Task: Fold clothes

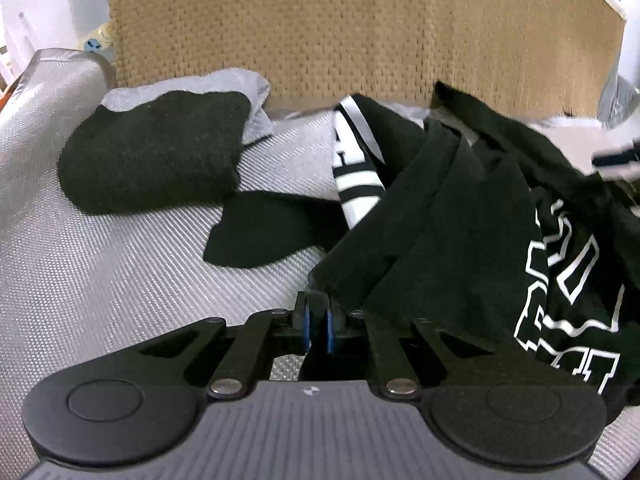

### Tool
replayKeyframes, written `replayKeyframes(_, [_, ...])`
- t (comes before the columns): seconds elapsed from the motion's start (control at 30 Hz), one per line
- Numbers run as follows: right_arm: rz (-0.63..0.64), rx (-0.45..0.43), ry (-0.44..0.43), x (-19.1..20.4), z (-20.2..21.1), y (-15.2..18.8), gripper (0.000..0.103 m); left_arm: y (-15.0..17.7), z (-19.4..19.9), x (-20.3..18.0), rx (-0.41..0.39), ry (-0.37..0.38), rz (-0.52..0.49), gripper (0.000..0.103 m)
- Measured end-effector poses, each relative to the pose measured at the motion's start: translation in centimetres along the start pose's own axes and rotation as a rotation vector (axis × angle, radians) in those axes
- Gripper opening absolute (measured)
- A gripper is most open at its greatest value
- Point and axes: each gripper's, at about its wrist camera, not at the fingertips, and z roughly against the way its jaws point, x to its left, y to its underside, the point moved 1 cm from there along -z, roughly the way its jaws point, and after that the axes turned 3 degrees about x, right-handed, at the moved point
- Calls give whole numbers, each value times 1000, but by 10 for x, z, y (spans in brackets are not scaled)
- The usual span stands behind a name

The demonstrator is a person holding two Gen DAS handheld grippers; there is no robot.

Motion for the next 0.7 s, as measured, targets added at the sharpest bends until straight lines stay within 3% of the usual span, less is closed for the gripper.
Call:
replayKeyframes(0.03, [-18,43,21,-12,-13,-4,64,0,-1,-3,6,-6,-13,9])
replayKeyframes(0.2, [-32,98,-24,-31,-32,-4,66,4,-4,-12,25,-27,-72,9])
replayKeyframes(0.43, [-51,174,-88,-58,-60,-3,87,6,-6,-12,43,-23,-74,9])
replayKeyframes(0.7, [-91,283,-196,-81,-84,-4,95,8,-7,-20,61,-29,-98,9])
